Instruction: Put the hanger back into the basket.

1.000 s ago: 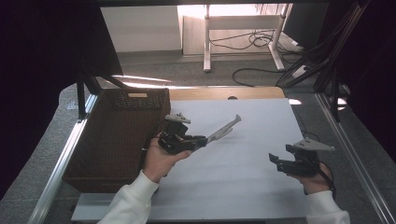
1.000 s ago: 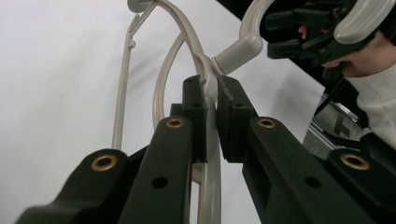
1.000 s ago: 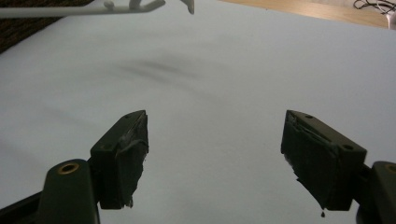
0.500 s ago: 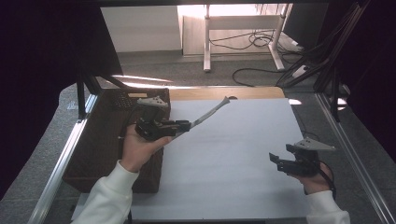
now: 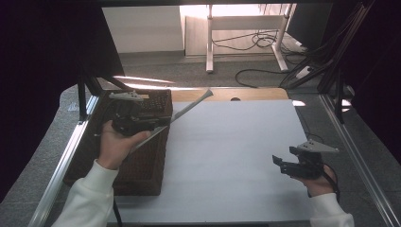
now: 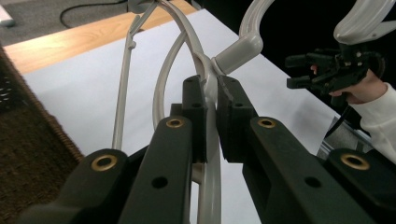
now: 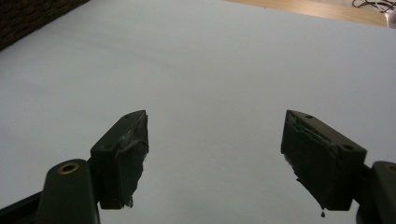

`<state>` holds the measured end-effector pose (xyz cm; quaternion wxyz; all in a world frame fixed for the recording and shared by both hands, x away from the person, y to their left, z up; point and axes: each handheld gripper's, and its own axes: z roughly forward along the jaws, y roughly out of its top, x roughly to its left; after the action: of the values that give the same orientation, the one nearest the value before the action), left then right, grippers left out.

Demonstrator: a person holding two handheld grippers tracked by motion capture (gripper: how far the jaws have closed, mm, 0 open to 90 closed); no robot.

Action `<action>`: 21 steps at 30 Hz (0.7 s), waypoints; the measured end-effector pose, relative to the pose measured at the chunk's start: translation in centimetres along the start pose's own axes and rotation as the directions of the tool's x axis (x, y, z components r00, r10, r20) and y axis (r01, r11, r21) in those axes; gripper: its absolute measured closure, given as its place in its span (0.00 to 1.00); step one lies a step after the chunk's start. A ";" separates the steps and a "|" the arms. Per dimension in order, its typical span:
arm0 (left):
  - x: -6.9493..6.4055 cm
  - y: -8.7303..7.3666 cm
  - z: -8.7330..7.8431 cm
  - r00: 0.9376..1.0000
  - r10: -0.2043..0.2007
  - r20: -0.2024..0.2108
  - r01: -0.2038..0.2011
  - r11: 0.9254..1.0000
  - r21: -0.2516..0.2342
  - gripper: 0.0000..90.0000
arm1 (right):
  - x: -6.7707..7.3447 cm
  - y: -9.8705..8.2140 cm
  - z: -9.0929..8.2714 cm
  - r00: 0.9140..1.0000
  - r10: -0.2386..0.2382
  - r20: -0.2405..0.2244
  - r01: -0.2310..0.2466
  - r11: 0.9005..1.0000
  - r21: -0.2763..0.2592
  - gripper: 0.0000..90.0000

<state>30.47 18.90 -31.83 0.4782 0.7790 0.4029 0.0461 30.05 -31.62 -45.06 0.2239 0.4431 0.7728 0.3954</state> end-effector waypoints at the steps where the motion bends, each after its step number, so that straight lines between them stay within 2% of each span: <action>1: 0.2 0.0 -0.3 1.000 -0.003 -0.001 0.003 1.000 -0.003 0.93 | 0.0 0.0 0.0 1.000 0.000 0.000 0.000 1.000 0.001 0.27; 14: 2.0 -0.5 -3.1 0.999 -0.028 -0.025 0.027 0.999 -0.044 0.93 | 0.0 0.0 0.1 1.000 0.000 0.003 0.000 1.000 0.003 0.27; 21: 3.2 -1.0 -5.1 0.998 -0.043 -0.036 0.040 0.996 -0.081 0.93 | 0.1 -0.1 0.2 1.000 -0.001 0.002 0.001 1.000 0.002 0.27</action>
<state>29.70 24.85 -30.81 0.5021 0.7498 0.4257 0.0670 30.10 -31.52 -45.20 0.2245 0.4433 0.7732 0.3940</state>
